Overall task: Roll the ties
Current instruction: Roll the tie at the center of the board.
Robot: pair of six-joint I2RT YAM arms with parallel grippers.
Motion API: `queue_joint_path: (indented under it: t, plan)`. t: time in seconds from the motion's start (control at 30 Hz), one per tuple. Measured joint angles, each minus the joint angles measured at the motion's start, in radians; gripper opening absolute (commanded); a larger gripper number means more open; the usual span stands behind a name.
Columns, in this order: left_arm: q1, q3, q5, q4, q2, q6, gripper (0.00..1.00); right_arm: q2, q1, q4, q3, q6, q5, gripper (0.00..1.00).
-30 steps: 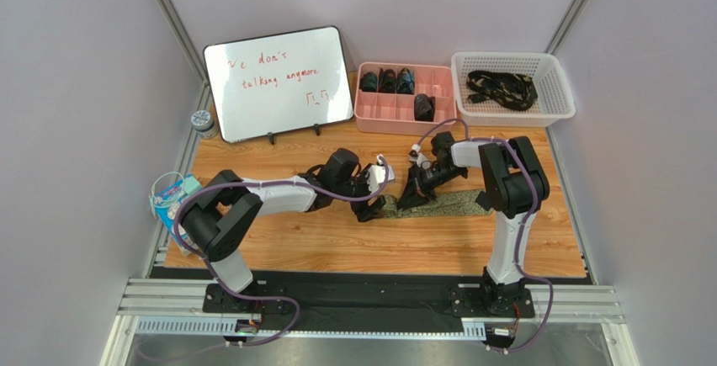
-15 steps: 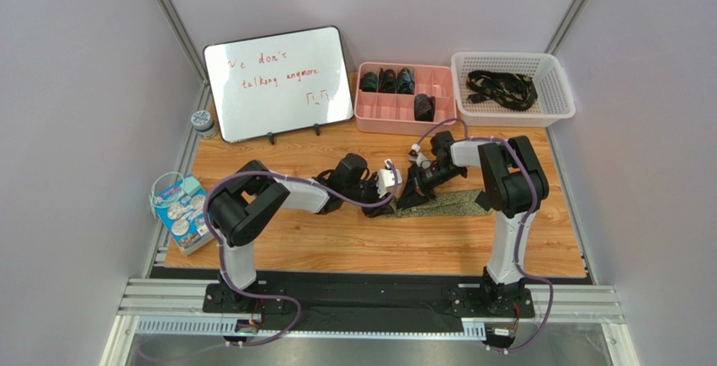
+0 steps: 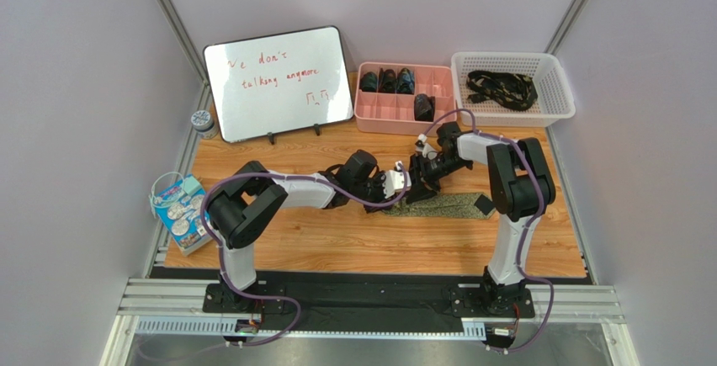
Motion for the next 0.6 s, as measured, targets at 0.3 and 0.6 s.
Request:
queue_joint_path:
  t: [0.3,0.6]
  plan:
    - [-0.046,0.077,-0.113,-0.145,0.001,0.041,0.11,-0.079,0.000,-0.024,-0.005,-0.002,-0.040,0.47]
    - [-0.054,0.108,-0.130,-0.218,0.003,0.056,0.27,-0.041,0.028,-0.005,-0.026,0.000,-0.040,0.00]
